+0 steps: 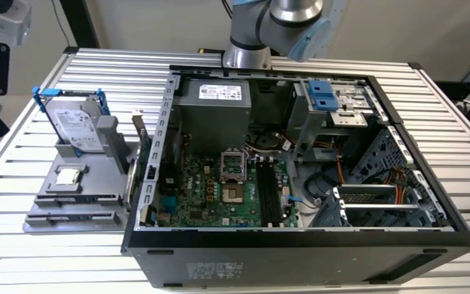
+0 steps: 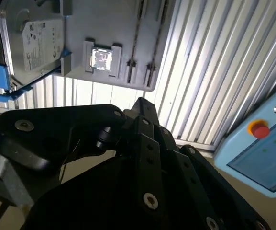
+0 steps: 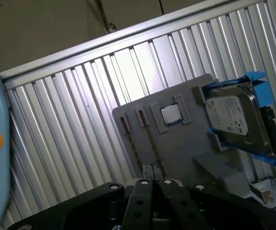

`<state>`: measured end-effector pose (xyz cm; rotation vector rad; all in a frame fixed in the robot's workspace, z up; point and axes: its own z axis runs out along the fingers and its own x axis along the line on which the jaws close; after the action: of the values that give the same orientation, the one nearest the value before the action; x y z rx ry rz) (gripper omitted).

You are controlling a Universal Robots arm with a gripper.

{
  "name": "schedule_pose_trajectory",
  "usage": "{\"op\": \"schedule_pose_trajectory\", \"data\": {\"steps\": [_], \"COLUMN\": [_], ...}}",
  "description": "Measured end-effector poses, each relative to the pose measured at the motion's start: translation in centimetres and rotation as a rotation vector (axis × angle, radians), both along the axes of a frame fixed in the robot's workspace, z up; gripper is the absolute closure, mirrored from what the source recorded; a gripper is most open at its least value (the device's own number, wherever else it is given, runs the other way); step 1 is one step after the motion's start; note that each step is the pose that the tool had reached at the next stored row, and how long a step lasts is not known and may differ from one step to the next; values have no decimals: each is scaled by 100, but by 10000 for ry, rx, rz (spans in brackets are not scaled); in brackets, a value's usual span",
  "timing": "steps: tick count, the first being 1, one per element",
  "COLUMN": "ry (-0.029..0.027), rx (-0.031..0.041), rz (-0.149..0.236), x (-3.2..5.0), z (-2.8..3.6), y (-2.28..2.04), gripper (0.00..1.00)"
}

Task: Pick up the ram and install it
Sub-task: 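Pick up the ram and move it above insertion slot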

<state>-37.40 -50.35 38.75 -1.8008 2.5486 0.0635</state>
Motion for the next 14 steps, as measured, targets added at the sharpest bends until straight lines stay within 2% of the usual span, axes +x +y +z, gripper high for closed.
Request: {"op": "schedule_pose_trajectory", "data": {"steps": [7,12,14], "ry": [-82,-216,-254], "rx": [-2,-5,-5], "rz": [940,1489,1694], "x": [0,0,0], "z": [1,0,-1], "y": [0,0,0], "gripper": [100,100,100]}}
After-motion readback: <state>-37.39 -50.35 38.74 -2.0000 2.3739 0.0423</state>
